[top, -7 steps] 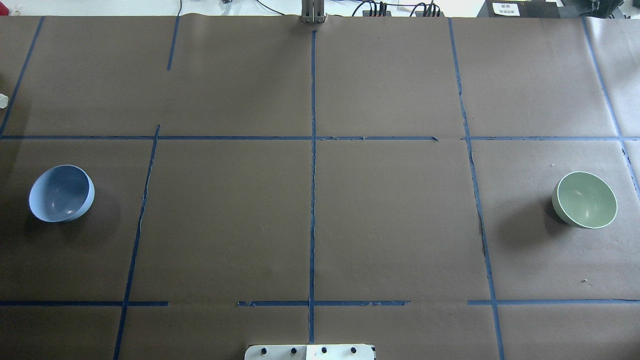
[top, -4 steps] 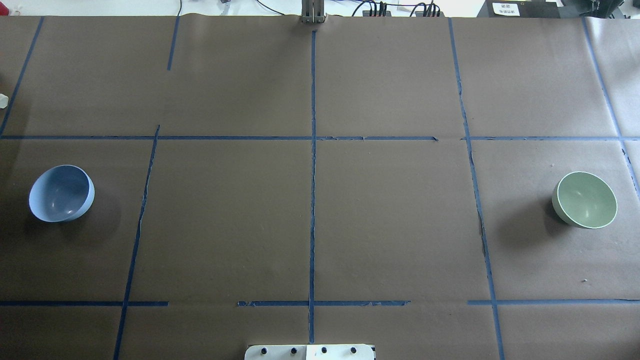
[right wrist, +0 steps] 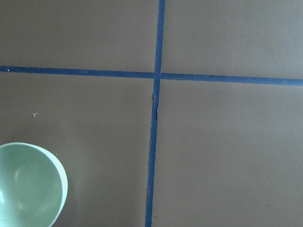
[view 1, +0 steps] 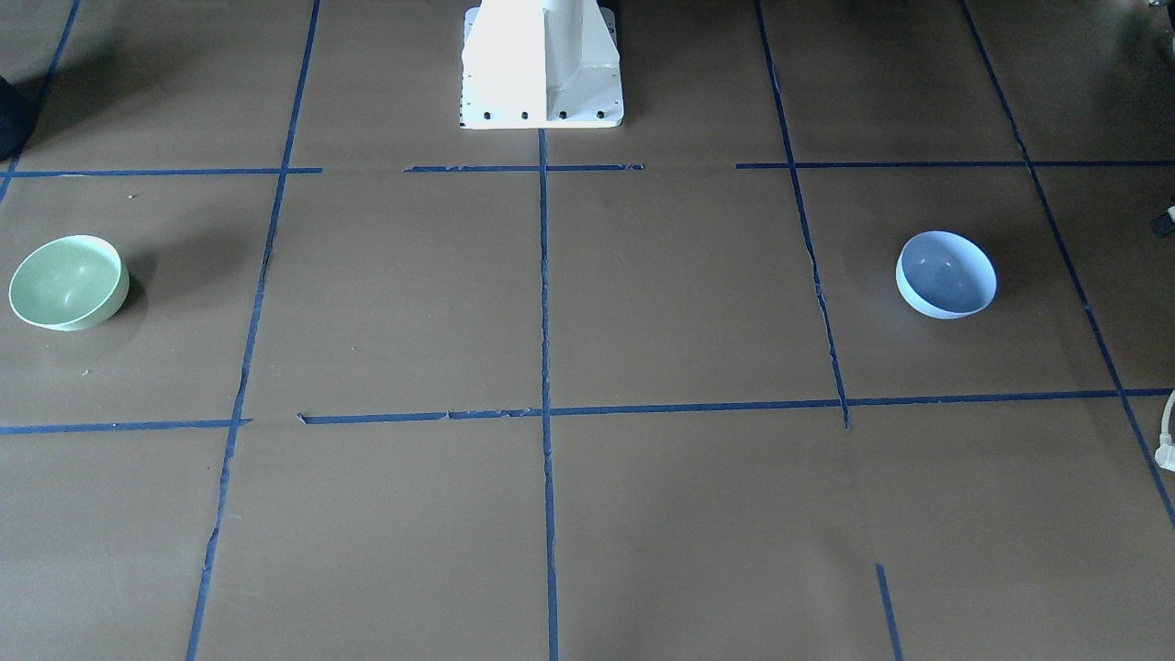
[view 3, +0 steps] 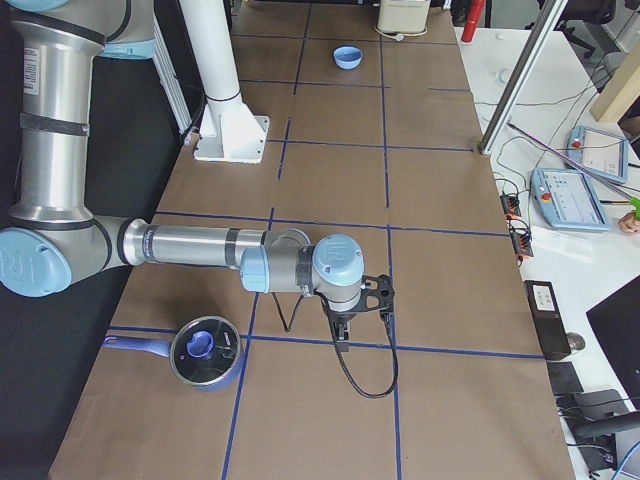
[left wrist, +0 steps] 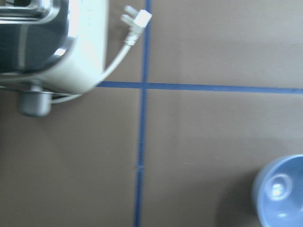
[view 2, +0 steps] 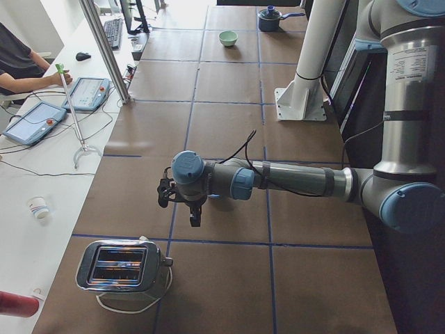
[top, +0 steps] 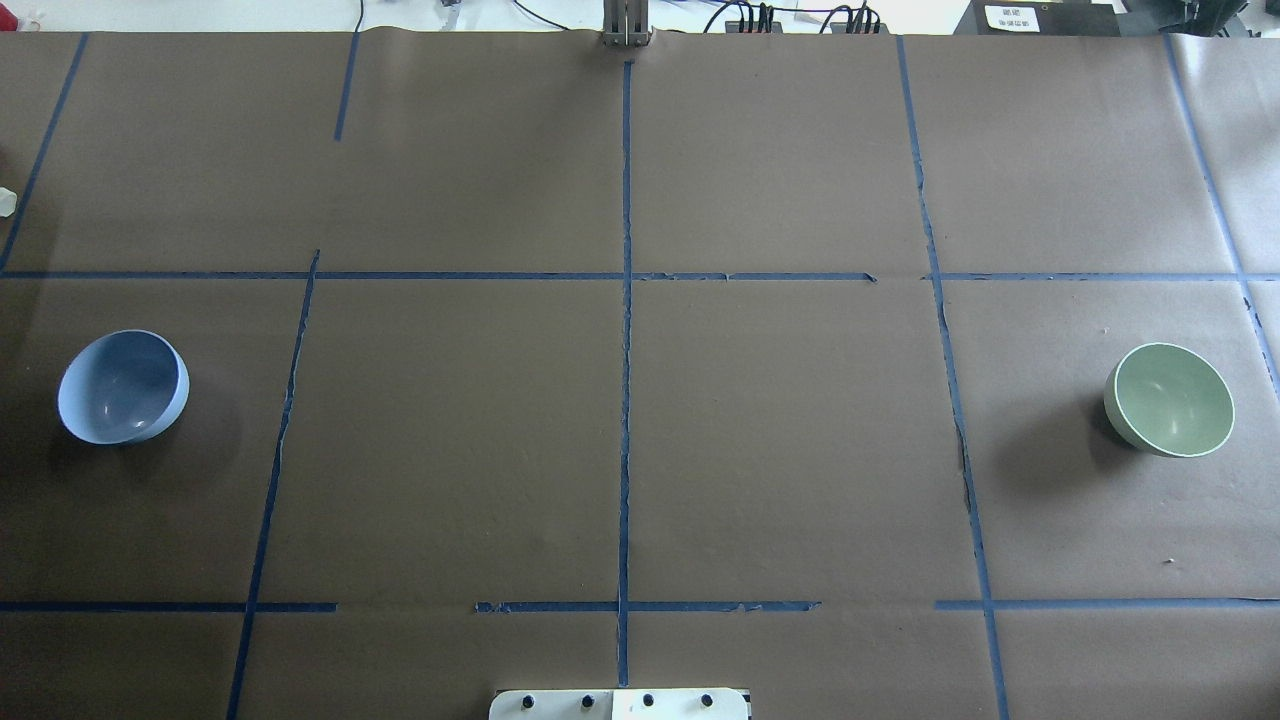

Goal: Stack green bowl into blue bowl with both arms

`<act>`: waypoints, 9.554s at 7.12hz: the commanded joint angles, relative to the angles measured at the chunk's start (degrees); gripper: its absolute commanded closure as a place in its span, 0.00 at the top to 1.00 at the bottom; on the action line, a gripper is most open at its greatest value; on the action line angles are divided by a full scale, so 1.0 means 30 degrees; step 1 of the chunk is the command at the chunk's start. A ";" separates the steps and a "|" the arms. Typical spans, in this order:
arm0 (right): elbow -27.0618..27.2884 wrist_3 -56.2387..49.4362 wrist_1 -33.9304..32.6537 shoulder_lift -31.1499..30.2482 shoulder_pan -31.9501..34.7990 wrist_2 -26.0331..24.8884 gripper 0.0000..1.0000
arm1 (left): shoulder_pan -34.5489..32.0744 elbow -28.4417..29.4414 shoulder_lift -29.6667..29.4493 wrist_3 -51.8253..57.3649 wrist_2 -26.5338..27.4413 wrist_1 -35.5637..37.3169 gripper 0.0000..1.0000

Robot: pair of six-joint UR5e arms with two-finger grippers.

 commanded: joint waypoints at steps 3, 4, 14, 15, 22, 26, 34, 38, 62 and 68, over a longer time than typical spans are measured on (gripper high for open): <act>0.0964 0.0049 -0.0024 -0.0016 0.0000 -0.0035 1.00 | 0.6169 0.0305 0.0790 -1.0629 0.3706 -0.8141 1.00; 0.0963 0.0049 0.0005 0.0042 0.0000 -0.0035 1.00 | 0.7259 0.0624 0.0789 -1.1780 0.4590 -0.9111 1.00; 0.0729 0.0485 -0.0084 0.0863 0.0000 0.0024 1.00 | 0.8416 0.1222 -0.0232 -1.2114 0.2387 -0.8233 0.00; 0.0729 0.0459 -0.0054 0.0863 0.0000 -0.0005 1.00 | 0.8007 -0.0585 -0.1454 -1.2230 0.2315 -0.4442 0.00; 0.0612 0.2363 -0.0024 0.0687 0.0000 0.0082 1.00 | 1.5551 0.2670 -1.4761 -2.5237 0.8132 -0.0878 0.00; 0.0612 0.2422 -0.0024 0.0745 0.0000 0.0200 1.00 | 1.7259 0.4318 -1.4796 -2.5122 0.9082 -0.4345 0.04; 0.0143 0.5862 0.3938 -0.0329 -0.2364 0.0610 1.00 | 1.1434 -0.0503 -1.2606 -2.2700 0.2901 -0.0078 1.00; -0.2253 1.2276 1.2406 -0.1510 -0.5673 0.0406 1.00 | 1.0289 -0.3325 -1.0935 -1.7978 0.3134 0.4209 1.00; -0.1124 2.7529 1.2969 1.2080 -1.7451 -0.6000 0.00 | 0.9123 -0.3445 -0.5692 -1.0226 0.7735 0.3476 1.00; -0.1057 2.7500 1.0670 1.2523 -1.9746 -0.7740 0.15 | 0.5923 -0.2830 -0.4134 -0.3999 0.7588 0.3711 1.00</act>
